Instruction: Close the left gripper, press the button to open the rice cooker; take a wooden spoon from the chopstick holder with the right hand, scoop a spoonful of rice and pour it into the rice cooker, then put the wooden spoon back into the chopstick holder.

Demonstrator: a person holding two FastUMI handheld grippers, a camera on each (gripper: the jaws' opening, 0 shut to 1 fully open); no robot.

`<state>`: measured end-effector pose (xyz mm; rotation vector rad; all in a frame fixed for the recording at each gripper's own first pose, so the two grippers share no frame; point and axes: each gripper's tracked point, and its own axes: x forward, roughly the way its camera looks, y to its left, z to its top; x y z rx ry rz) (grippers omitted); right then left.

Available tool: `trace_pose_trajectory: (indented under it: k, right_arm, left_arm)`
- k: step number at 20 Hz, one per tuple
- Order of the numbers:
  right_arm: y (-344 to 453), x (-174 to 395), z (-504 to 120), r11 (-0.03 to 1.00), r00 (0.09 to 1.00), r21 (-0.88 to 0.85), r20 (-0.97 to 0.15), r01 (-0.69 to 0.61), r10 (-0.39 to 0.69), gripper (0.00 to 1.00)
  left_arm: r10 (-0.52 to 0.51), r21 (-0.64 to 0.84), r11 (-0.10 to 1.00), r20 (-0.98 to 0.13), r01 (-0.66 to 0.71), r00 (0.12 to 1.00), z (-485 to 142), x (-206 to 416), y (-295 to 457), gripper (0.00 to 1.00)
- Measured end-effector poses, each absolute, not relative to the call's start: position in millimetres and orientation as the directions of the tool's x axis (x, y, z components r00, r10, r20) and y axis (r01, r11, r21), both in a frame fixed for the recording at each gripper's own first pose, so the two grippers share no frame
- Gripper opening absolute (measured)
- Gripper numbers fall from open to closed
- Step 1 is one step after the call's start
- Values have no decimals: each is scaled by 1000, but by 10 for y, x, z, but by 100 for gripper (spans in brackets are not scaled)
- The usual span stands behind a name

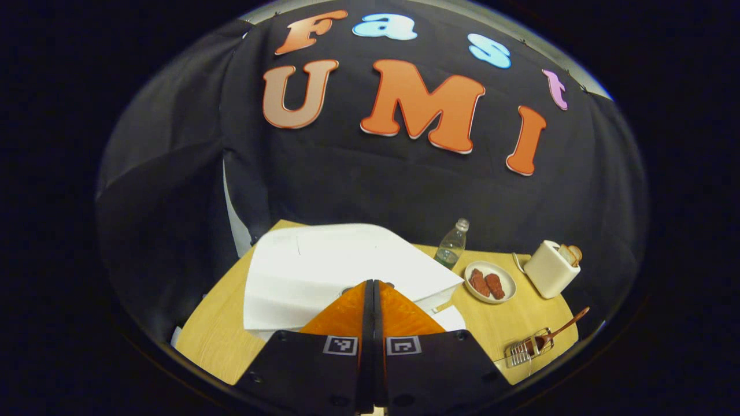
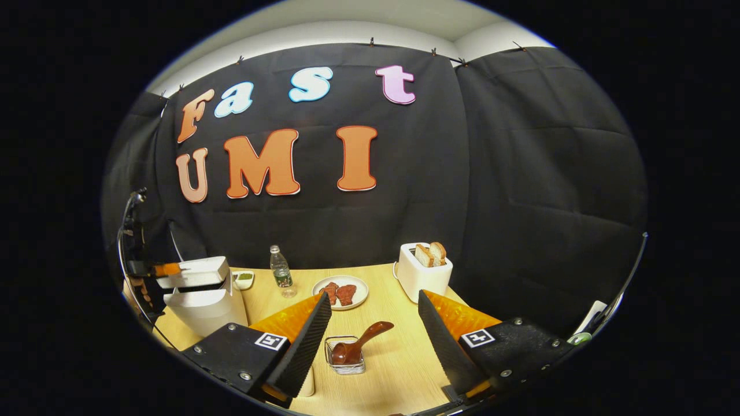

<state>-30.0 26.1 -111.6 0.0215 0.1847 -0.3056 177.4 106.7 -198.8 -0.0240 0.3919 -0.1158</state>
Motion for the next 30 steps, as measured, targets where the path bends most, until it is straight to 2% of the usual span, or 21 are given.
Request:
trace_pose_trajectory:
  k: [7, 10, 16, 17, 19, 20, 21, 22, 24, 25, 26, 28, 29, 30]
  right_arm:
    - [285, -296, -1145, 956, 944, 16, -166, 292, -286, 94]
    - [263, -272, -1184, 956, 946, 31, -159, 292, -284, 94]
    - [198, -201, -1413, 948, 944, 108, -177, 299, -278, 94]
    - [179, -194, -1473, 945, 943, 121, -184, 302, -278, 94]
    - [169, -152, -1586, 938, 940, 162, -207, 306, -270, 94]
    - [166, -132, -1648, 934, 939, 186, -219, 306, -264, 99]
    - [153, -117, -1711, 928, 937, 209, -232, 309, -260, 94]
    - [132, -87, -1781, 921, 936, 233, -244, 311, -254, 94]
    - [109, -18, -1938, 908, 931, 277, -277, 314, -238, 94]
    - [92, 12, -2028, 905, 927, 284, -294, 317, -232, 94]
    - [72, 55, -2109, 904, 924, 287, -309, 318, -227, 95]
    - [63, 148, -2269, 904, 917, 295, -345, 309, -201, 95]
    - [50, 188, -2344, 903, 912, 301, -364, 306, -188, 95]
    - [26, 228, -2413, 899, 909, 313, -376, 306, -179, 95]
  left_arm:
    - [-81, -22, 997, -203, 78, 976, -895, 1331, 1348, 5]
    - [-57, 23, 998, -164, 62, 985, -670, 1094, 1434, 5]
    - [-54, 8, 998, -111, 56, 992, -318, 712, 1525, 8]
    - [-56, 5, 998, -103, 57, 993, -248, 638, 1546, 6]
    - [-46, -6, 999, -82, 46, 996, -151, 550, 1600, 18]
    - [-48, -21, 999, -72, 46, 996, -89, 523, 1611, 23]
    - [-56, -41, 998, -64, 53, 996, -40, 508, 1591, 29]
    - [-51, -51, 998, -54, 48, 997, 9, 457, 1615, 37]
    - [-19, -50, 999, -41, 17, 999, 81, 457, 1702, 47]
    - [-2, -49, 999, -39, 0, 999, 100, 430, 1721, 47]
    - [-10, -52, 999, -39, 8, 999, 112, 438, 1692, 42]
    - [-11, -51, 999, -43, 9, 999, 118, 389, 1647, 70]
    - [-1, -47, 999, -48, -1, 999, 115, 369, 1652, 76]
    - [7, -42, 999, -47, -9, 999, 132, 350, 1661, 76]
